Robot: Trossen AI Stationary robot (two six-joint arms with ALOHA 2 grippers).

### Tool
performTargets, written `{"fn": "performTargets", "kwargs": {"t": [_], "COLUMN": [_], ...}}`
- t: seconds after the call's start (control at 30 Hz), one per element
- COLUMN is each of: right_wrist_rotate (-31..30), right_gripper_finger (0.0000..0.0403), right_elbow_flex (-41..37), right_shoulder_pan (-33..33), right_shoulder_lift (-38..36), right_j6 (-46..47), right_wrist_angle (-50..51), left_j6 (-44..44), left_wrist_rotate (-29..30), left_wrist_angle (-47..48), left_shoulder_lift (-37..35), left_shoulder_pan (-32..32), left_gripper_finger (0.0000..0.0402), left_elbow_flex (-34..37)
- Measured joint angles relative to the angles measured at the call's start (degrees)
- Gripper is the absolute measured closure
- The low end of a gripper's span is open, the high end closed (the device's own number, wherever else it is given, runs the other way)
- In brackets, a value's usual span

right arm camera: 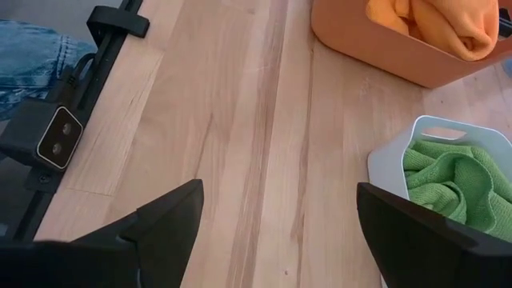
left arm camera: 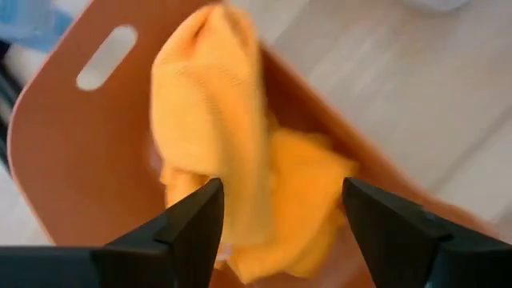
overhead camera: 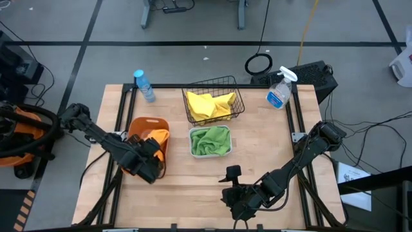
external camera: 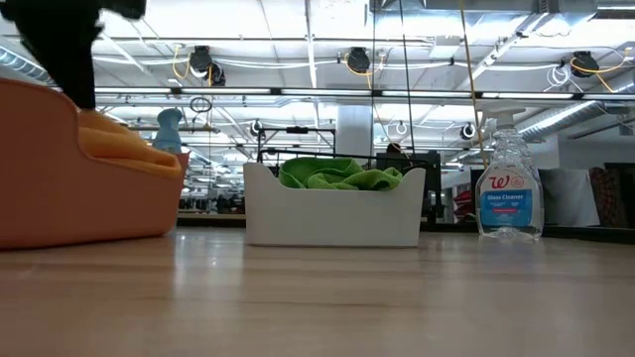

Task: Sort microfiber towel by color & place in baskets
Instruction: Put the orange towel into the orange bin, then return to Home Position

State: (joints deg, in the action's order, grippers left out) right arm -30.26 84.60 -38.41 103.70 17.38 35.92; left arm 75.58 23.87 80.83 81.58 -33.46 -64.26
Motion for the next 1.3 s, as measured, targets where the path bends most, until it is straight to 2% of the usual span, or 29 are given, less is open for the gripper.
{"fn": "performTargets", "kwargs": {"t": [0.1, 0.2, 0.27, 0.37, 0.53, 0.67, 0.9, 1.0, 1.17, 1.3], "right_wrist_rotate": [0.0, -0.02, -0.34, -1.27, -1.27, -1.26, -1.27, -1.27, -3.07, -3.93], "right_gripper_finger": [0.0085, 0.0085, 0.0085, 0.0085, 0.0085, 0.0085, 0.0085, 0.0085, 0.0088, 0.0114], "right_elbow_flex": [0.0, 0.0, 0.0, 0.0, 0.0, 0.0, 0.0, 0.0, 0.0, 0.0], "right_shoulder_pan": [0.0, 0.0, 0.0, 0.0, 0.01, 0.0, 0.01, 0.0, 0.0, 0.02], "right_shoulder_lift": [0.0, 0.0, 0.0, 0.0, 0.0, 0.0, 0.0, 0.0, -0.03, -1.68], "right_j6": [-0.06, -0.06, -0.07, -0.06, -0.06, -0.03, -0.03, -0.06, -1.81, -4.82], "right_wrist_angle": [0.0, 0.0, -0.02, -0.02, -0.03, 0.0, 0.14, 0.15, 0.16, 0.35], "left_j6": [0.0, -0.03, -0.14, -3.05, -6.65, -6.94, -8.71, -7.75, -7.3, -10.73], "left_wrist_rotate": [2.77, 10.93, 13.45, 13.18, 11.93, 11.14, 8.0, 7.87, 8.3, 15.27], "left_wrist_angle": [1.76, 2.59, 2.23, 0.91, -1.54, -3.01, -12.85, -11.94, -6.87, -3.96], "left_shoulder_lift": [-0.01, -0.07, -0.05, 0.19, 0.2, 0.22, 0.22, 0.18, -1.86, -4.93], "left_shoulder_pan": [-1.56, -1.79, -0.99, 1.16, 5.16, 7.59, 9.3, 9.45, 7.56, 4.8], "left_gripper_finger": [0.0143, 0.0155, 0.0173, 0.0218, 0.0318, 0.0387, 0.0389, 0.0389, 0.0389, 0.0389], "left_elbow_flex": [-3.21, -3.86, -3.09, -1.01, 4.88, 10.21, 18.58, 19.22, 13.43, 6.61]}}
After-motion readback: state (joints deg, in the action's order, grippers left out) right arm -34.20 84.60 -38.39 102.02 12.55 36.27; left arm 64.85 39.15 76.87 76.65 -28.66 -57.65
